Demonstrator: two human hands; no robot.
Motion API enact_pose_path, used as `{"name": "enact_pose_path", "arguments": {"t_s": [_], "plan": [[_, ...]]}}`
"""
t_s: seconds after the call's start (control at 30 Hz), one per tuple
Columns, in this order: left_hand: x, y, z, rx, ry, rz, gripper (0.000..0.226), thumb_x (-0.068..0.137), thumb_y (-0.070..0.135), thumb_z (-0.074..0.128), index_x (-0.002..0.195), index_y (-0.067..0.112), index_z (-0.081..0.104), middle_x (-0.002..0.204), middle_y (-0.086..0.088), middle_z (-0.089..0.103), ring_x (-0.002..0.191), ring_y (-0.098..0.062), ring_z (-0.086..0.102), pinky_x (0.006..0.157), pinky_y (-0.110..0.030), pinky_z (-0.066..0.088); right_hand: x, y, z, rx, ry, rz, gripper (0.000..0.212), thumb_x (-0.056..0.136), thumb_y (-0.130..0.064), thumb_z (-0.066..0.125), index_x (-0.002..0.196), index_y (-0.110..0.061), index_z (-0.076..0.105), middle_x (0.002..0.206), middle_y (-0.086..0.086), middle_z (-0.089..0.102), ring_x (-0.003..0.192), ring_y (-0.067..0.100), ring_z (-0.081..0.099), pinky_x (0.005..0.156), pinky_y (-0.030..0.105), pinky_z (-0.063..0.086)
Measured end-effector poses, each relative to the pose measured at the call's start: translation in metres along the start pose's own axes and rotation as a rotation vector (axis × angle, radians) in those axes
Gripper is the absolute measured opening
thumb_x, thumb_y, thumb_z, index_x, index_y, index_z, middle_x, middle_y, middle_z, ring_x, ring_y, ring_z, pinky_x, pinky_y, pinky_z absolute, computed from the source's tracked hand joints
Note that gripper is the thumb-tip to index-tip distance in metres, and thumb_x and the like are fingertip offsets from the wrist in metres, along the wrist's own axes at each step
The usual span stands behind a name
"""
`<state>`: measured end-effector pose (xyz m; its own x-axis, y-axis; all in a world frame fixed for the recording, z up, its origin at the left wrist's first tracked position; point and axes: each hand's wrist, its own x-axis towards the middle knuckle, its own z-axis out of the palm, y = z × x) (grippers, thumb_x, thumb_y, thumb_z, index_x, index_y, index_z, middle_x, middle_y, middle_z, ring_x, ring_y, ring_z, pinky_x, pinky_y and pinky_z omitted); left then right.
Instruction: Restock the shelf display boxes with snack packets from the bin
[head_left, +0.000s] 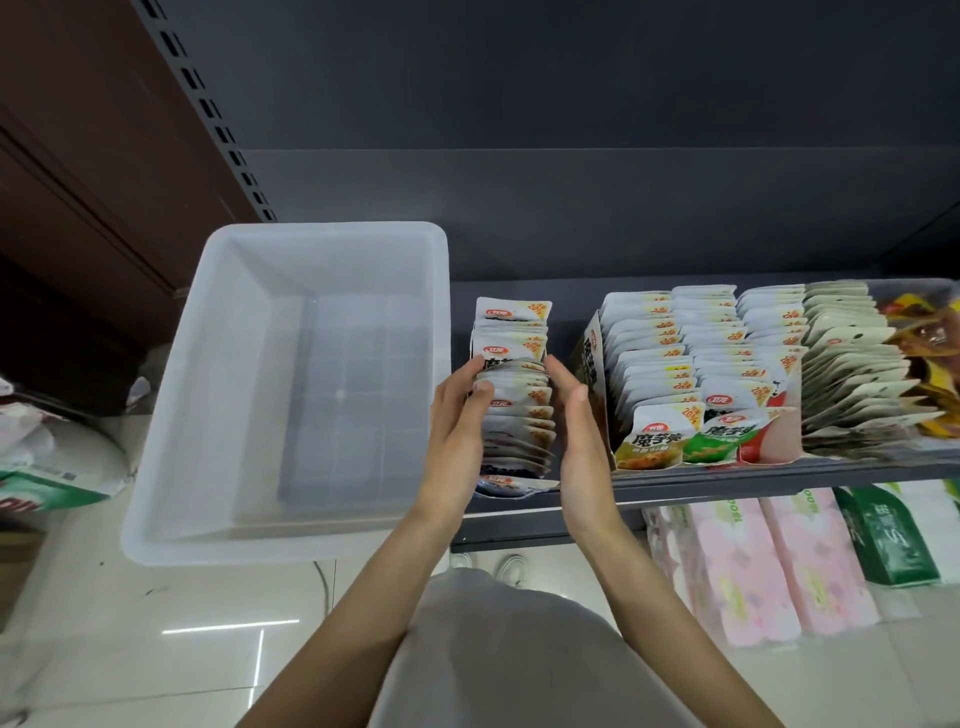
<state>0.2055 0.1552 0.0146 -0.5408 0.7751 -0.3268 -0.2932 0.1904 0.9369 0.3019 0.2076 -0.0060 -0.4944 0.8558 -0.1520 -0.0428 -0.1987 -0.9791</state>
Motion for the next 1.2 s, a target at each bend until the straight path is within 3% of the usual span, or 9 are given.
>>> {"name": "enact_pose_path", "arguments": {"t_s": [0.13, 0.3, 0.5, 0.57, 0.67, 0.77, 0.87, 1.03, 1.2], "plan": [[-0.002, -0.002, 0.005, -0.072, 0.048, -0.002, 0.033, 0.095, 0.034, 0.041, 0.128, 0.029, 0.046, 0.133, 0.000, 0.047, 0.120, -0.020, 0.051, 0.091, -0.031, 0.052, -0.005, 0.005, 0.007, 0.188, 0.085, 0.034, 0.079, 0.079, -0.077, 0.042, 0.135, -0.023, 0.048, 0.132, 0.006, 0.055, 0.121, 0.018, 0.054, 0.096, 0.034, 0.049], [-0.003, -0.008, 0.009, -0.058, 0.091, 0.068, 0.022, 0.099, 0.022, 0.042, 0.112, 0.034, 0.055, 0.128, 0.000, 0.052, 0.117, -0.018, 0.054, 0.091, -0.032, 0.053, 0.009, 0.001, 0.022, 0.278, 0.418, 0.129, 0.030, 0.098, -0.029, 0.039, 0.093, -0.018, 0.066, 0.103, 0.014, 0.063, 0.097, 0.027, 0.063, 0.077, 0.036, 0.051], [-0.002, 0.004, -0.003, -0.155, -0.103, -0.104, 0.046, 0.082, 0.057, 0.044, 0.122, 0.036, 0.051, 0.110, 0.011, 0.065, 0.095, -0.003, 0.066, 0.078, -0.021, 0.055, 0.031, -0.008, 0.026, 0.232, 0.497, 0.207, 0.045, 0.102, -0.032, 0.033, 0.079, -0.016, 0.068, 0.082, 0.005, 0.069, 0.074, 0.015, 0.068, 0.059, 0.023, 0.052], [-0.004, 0.001, -0.010, -0.034, -0.192, -0.091, 0.049, 0.082, 0.059, 0.051, 0.128, 0.042, 0.043, 0.120, 0.014, 0.059, 0.105, -0.002, 0.062, 0.084, -0.021, 0.053, 0.031, -0.009, 0.026, 0.216, 0.499, 0.195, 0.048, 0.103, -0.034, 0.032, 0.079, -0.015, 0.069, 0.078, 0.002, 0.069, 0.073, 0.013, 0.068, 0.060, 0.023, 0.052], [-0.008, -0.009, -0.015, 0.175, -0.260, 0.043, 0.077, 0.078, 0.024, 0.072, 0.138, 0.040, 0.027, 0.138, 0.013, 0.044, 0.124, -0.005, 0.048, 0.099, -0.027, 0.047, 0.025, -0.003, 0.018, 0.204, 0.376, 0.183, 0.052, 0.102, -0.042, 0.027, 0.093, -0.014, 0.070, 0.089, 0.004, 0.071, 0.086, 0.018, 0.068, 0.075, 0.032, 0.055], [-0.004, -0.010, -0.012, 0.219, -0.179, 0.069, 0.079, 0.082, 0.009, 0.070, 0.142, 0.036, 0.025, 0.130, 0.020, 0.046, 0.120, -0.003, 0.049, 0.099, -0.030, 0.047, 0.013, 0.005, -0.004, 0.238, 0.081, 0.138, 0.052, 0.100, -0.047, 0.027, 0.130, -0.015, 0.054, 0.127, 0.009, 0.060, 0.119, 0.020, 0.057, 0.100, 0.036, 0.046], [-0.002, -0.012, -0.008, 0.190, -0.151, 0.067, 0.077, 0.081, 0.005, 0.069, 0.141, 0.033, 0.029, 0.132, 0.013, 0.048, 0.120, -0.008, 0.051, 0.097, -0.028, 0.048, -0.002, 0.012, -0.018, 0.095, -0.184, 0.091, 0.061, 0.092, -0.014, 0.048, 0.148, -0.021, 0.024, 0.144, 0.003, 0.044, 0.132, 0.018, 0.044, 0.102, 0.033, 0.044], [-0.008, -0.015, -0.003, -0.012, -0.094, 0.030, 0.078, 0.080, -0.004, 0.064, 0.140, 0.034, 0.033, 0.134, 0.010, 0.051, 0.122, -0.010, 0.052, 0.099, -0.036, 0.048, -0.015, 0.014, -0.002, -0.171, -0.154, 0.002, 0.081, 0.089, 0.017, 0.040, 0.145, -0.032, 0.008, 0.144, -0.016, 0.032, 0.132, -0.003, 0.036, 0.108, 0.023, 0.035], [-0.011, -0.008, -0.007, -0.014, -0.103, 0.140, 0.079, 0.076, 0.002, 0.061, 0.143, 0.030, 0.029, 0.133, 0.013, 0.053, 0.122, -0.007, 0.051, 0.099, -0.028, 0.047, -0.017, -0.001, 0.002, -0.201, -0.099, -0.136, 0.068, 0.093, 0.000, 0.045, 0.146, -0.031, 0.015, 0.150, -0.008, 0.033, 0.137, 0.007, 0.034, 0.112, 0.029, 0.032]]}}
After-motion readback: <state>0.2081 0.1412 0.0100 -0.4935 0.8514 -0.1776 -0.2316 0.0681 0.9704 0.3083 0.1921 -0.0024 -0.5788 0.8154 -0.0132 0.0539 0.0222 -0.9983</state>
